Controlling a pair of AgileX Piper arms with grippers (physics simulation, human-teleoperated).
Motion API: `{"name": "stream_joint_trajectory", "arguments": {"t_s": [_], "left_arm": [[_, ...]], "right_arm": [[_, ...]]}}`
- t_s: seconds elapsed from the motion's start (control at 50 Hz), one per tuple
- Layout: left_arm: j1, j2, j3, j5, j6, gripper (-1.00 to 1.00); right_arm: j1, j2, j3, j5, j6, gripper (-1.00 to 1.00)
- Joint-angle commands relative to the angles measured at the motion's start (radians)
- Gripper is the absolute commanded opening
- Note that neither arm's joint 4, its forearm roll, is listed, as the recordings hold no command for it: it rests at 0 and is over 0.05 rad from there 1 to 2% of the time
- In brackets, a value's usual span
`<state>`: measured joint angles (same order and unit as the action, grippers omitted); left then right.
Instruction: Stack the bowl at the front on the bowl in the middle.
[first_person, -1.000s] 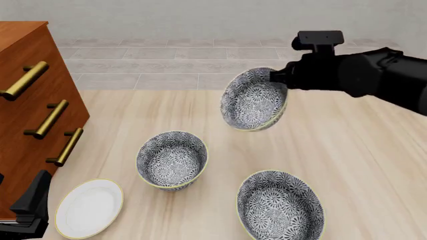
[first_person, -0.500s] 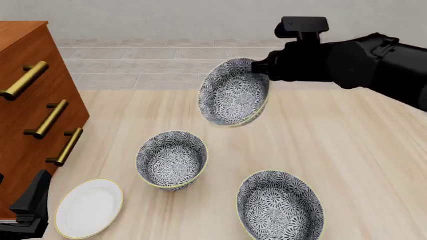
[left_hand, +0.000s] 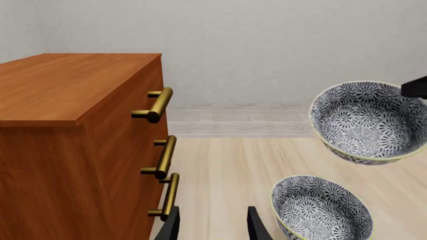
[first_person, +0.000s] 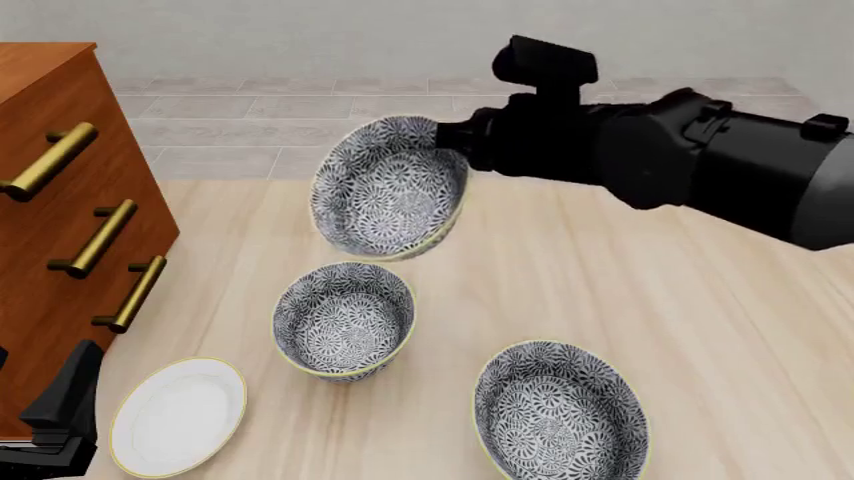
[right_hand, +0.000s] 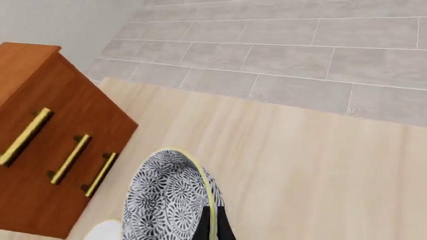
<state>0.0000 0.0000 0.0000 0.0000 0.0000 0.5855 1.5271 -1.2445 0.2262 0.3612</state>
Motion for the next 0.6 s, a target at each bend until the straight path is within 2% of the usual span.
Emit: {"name": "stream_joint_trajectory", "arguments": {"t_s": [0.02, 0.04, 0.28, 0.3, 0.38, 0.6], "left_arm": [[0.000, 0.000, 0.000, 0.000, 0.000, 1.00], [0.000, 0.000, 0.000, 0.000, 0.000, 1.00], [0.000, 0.000, 0.000, 0.000, 0.000, 1.00], [0.000, 0.000, 0.000, 0.000, 0.000, 1.00], [0.000, 0.000, 0.000, 0.000, 0.000, 1.00], [0.000, 0.000, 0.000, 0.000, 0.000, 1.00]], "right_arm": [[0.041, 0.008, 0.014, -0.066, 0.073, -1.00], [0.046, 0.005, 0.023, -0.079, 0.094, -1.00], [0.061, 0.024, 0.034, -0.129, 0.119, -1.00], [0.065, 0.021, 0.040, -0.141, 0.134, -1.00], [0.066, 0.032, 0.039, -0.149, 0.130, -1.00], [0.074, 0.035, 0.065, -0.196, 0.175, -1.00]]}}
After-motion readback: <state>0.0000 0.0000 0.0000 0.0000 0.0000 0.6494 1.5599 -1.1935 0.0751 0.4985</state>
